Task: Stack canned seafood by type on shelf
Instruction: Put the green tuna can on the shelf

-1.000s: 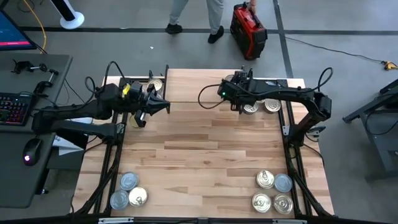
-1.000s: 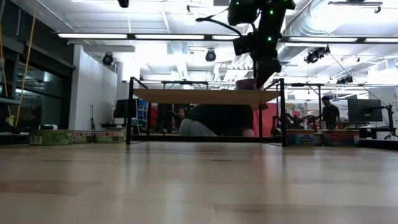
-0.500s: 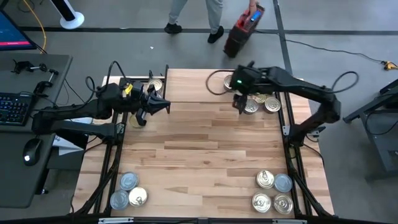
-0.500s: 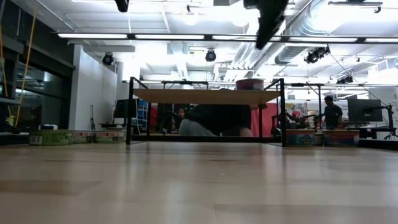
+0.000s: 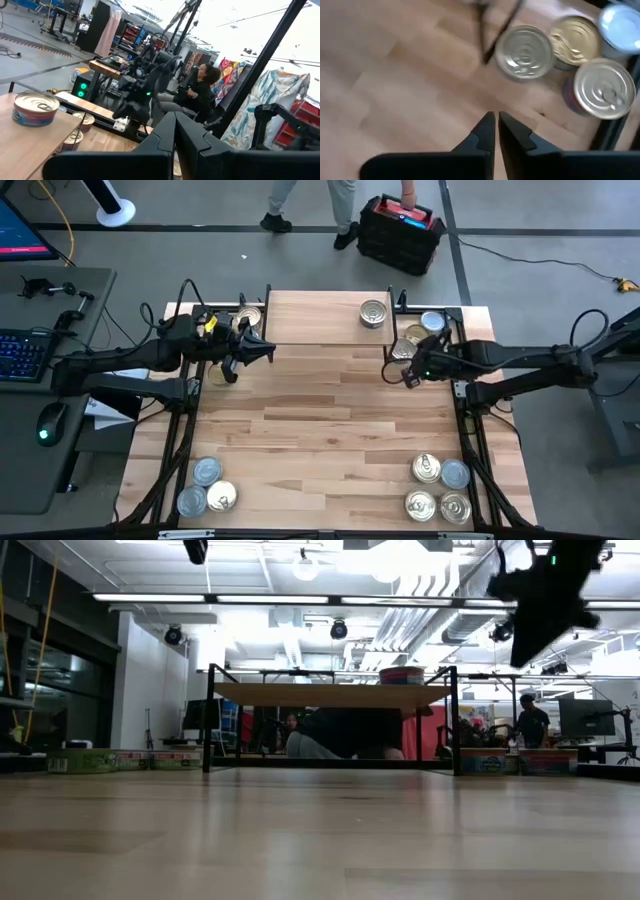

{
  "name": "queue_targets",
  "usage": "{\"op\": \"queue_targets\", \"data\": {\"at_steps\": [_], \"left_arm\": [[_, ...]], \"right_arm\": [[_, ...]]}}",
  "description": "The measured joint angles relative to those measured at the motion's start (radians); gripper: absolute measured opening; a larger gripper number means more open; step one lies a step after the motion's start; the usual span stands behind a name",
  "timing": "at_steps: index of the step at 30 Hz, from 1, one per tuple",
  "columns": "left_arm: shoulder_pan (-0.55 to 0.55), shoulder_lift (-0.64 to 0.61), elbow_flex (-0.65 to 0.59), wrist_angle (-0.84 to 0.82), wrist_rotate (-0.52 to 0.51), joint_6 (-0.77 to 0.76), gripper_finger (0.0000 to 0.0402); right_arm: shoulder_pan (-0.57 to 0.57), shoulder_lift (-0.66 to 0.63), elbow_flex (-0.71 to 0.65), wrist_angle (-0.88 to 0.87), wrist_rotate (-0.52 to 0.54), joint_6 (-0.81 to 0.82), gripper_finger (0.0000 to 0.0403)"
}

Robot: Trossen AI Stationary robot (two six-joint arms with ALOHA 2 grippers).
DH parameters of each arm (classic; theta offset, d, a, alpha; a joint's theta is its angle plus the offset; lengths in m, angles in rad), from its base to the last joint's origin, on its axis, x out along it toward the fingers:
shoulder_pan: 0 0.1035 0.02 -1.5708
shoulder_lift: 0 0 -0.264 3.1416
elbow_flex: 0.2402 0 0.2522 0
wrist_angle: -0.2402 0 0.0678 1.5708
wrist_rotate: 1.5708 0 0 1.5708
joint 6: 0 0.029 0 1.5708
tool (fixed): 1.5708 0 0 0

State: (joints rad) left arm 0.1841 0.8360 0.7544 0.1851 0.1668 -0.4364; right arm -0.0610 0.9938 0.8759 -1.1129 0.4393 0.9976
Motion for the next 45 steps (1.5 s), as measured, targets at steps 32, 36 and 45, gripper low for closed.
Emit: {"op": "queue_targets", "data": {"at_steps": [32, 36, 45], "left_arm": [[-0.004, 0.055, -0.001, -0.063, -0.018, -0.084, 0.0000], [-0.045, 0.043, -0.001, -0.300, 0.007, -0.047, 0.0000], [-0.226, 0.049, -0.117, -0.762, -0.395, -0.453, 0.0000]], "right_arm": [[-0.587, -0.011, -0.356, 0.593, -0.252, -0.352, 0.0000], [-0.581, -0.031, -0.340, 0.566, -0.327, -0.428, 0.0000], [-0.460, -0.134, -0.180, 0.459, -0.331, -0.470, 0.0000]]}}
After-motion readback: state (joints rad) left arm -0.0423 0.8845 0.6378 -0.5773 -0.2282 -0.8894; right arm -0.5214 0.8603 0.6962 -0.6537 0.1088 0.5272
